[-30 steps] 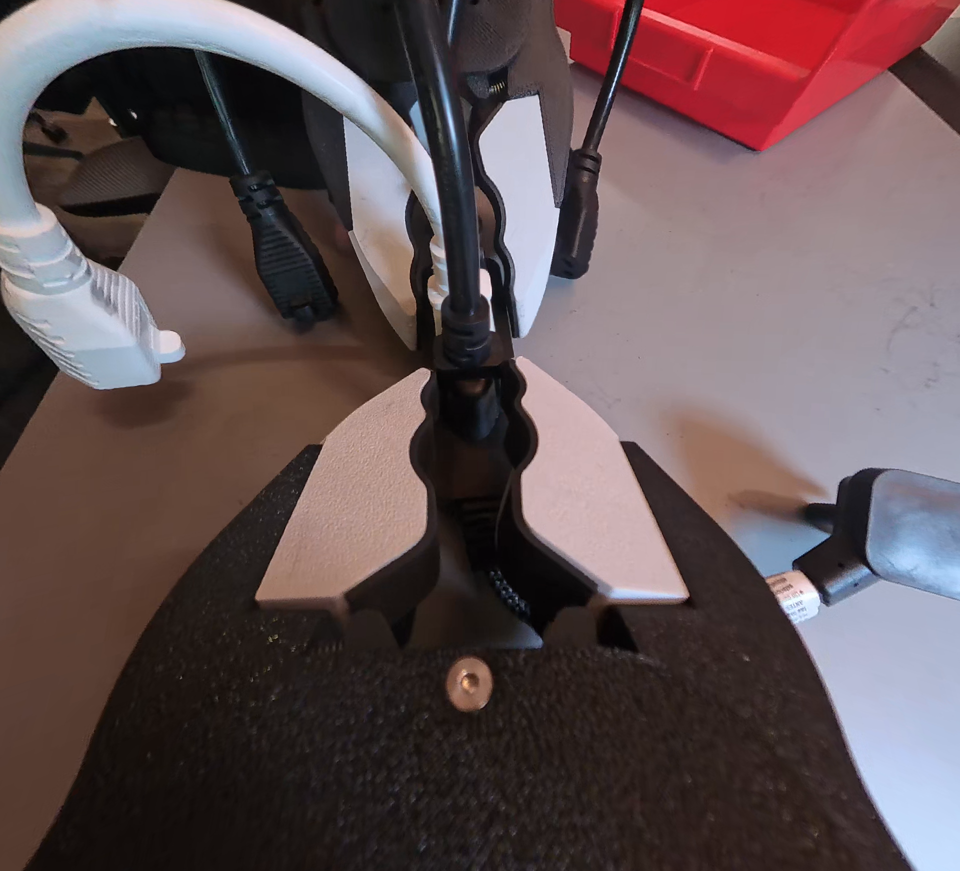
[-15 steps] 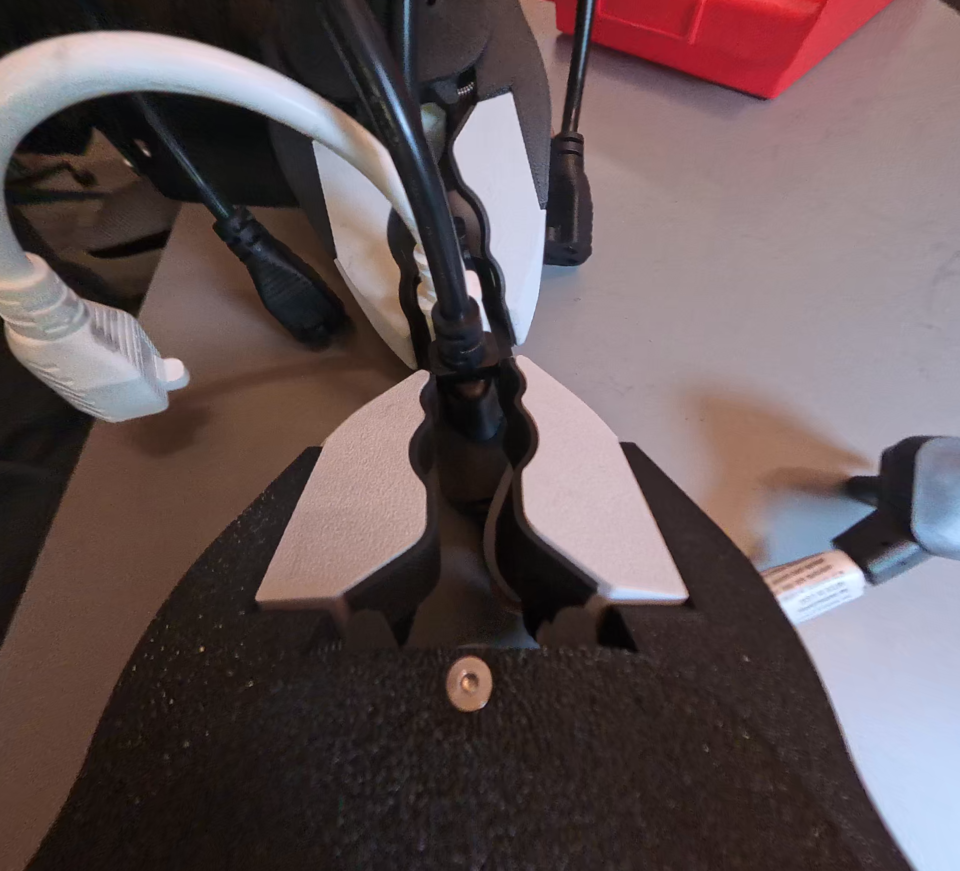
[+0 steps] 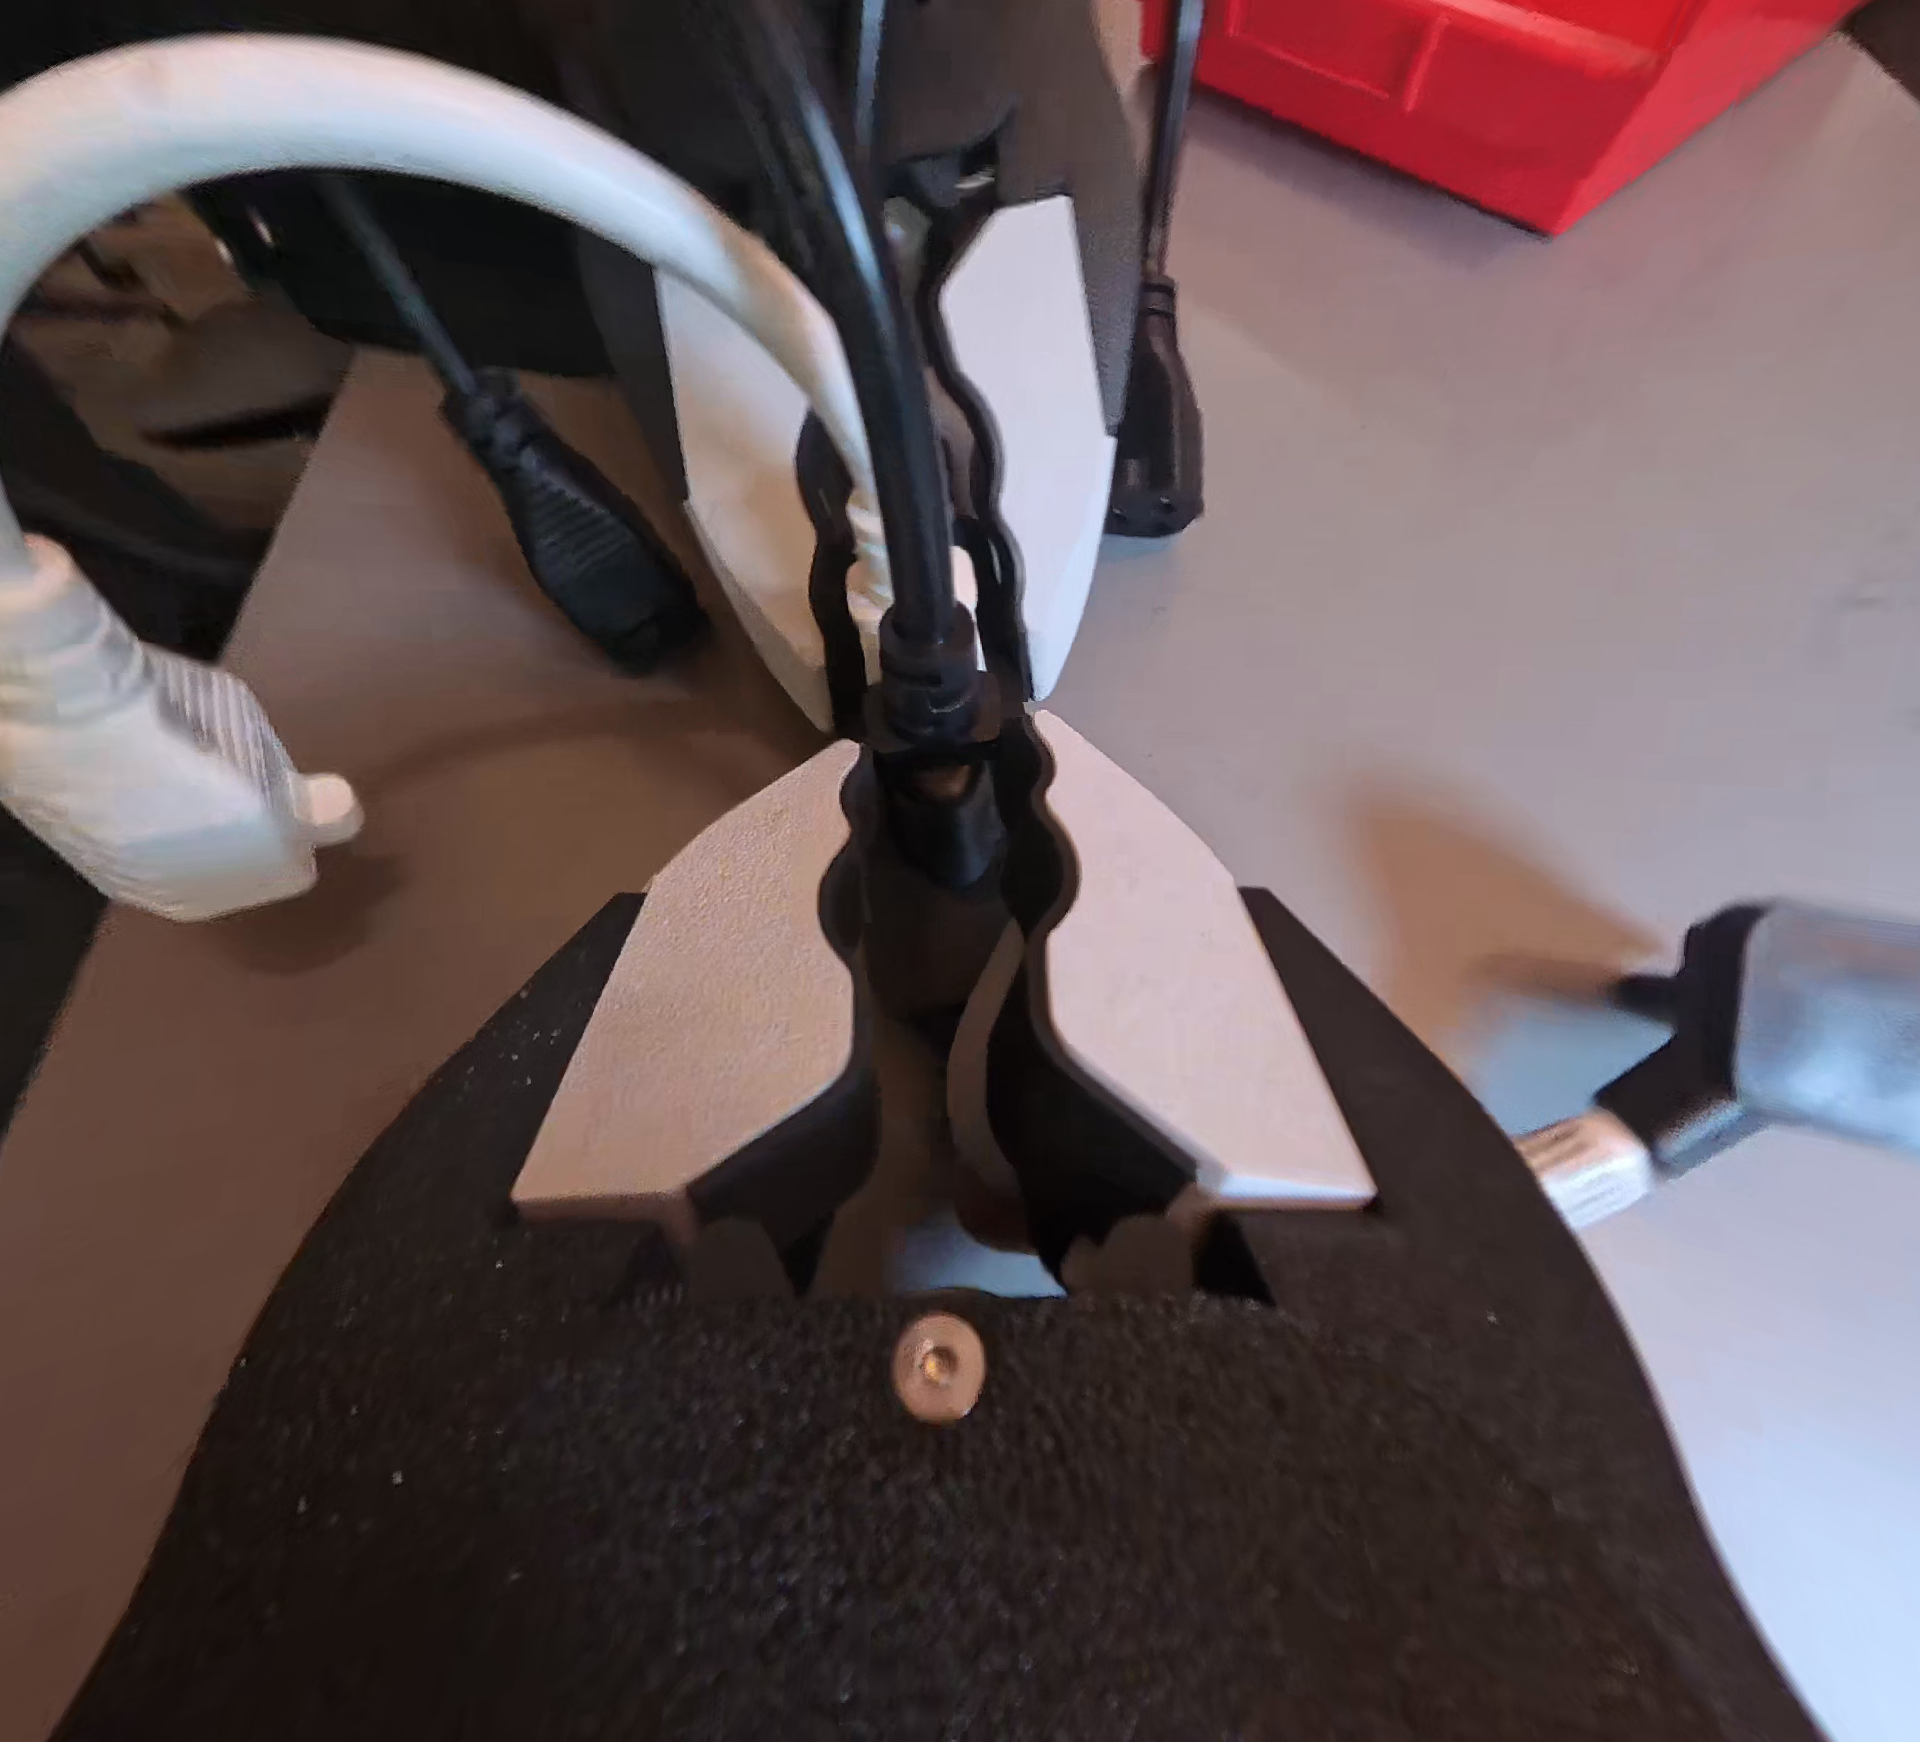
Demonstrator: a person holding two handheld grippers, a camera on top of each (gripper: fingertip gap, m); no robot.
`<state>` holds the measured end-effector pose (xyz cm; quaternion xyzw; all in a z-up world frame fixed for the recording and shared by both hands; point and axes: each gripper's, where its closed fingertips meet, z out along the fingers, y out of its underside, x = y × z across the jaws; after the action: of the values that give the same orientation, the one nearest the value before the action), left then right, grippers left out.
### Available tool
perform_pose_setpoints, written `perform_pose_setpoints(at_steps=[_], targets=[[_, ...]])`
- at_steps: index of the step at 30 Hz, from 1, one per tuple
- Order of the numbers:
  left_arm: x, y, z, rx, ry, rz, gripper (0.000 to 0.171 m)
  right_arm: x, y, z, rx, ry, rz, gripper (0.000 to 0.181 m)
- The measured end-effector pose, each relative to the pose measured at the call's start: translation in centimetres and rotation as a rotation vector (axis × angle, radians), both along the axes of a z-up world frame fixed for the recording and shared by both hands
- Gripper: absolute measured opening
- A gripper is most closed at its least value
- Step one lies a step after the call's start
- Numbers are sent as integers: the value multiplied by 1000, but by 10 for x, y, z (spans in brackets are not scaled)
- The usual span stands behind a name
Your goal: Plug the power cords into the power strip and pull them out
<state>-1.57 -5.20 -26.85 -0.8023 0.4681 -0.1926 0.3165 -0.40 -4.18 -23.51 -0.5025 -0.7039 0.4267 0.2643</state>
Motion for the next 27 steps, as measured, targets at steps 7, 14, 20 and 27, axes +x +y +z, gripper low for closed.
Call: perform_pose_setpoints(at_steps=[7,14,20,27], targets=[[1,-1,0,12,13,5,42,0,2,0,-109,2,-8,27],[3,-3,2,-6,-24,16,42,1,-2,3,-124,39,1,27],[3,-3,1,-15,-33,30,42,2,-3,1,-19,62,-4,28],[4,-1,1,6,-48,52,42,1,-1,1,-42,54,-11,29]])
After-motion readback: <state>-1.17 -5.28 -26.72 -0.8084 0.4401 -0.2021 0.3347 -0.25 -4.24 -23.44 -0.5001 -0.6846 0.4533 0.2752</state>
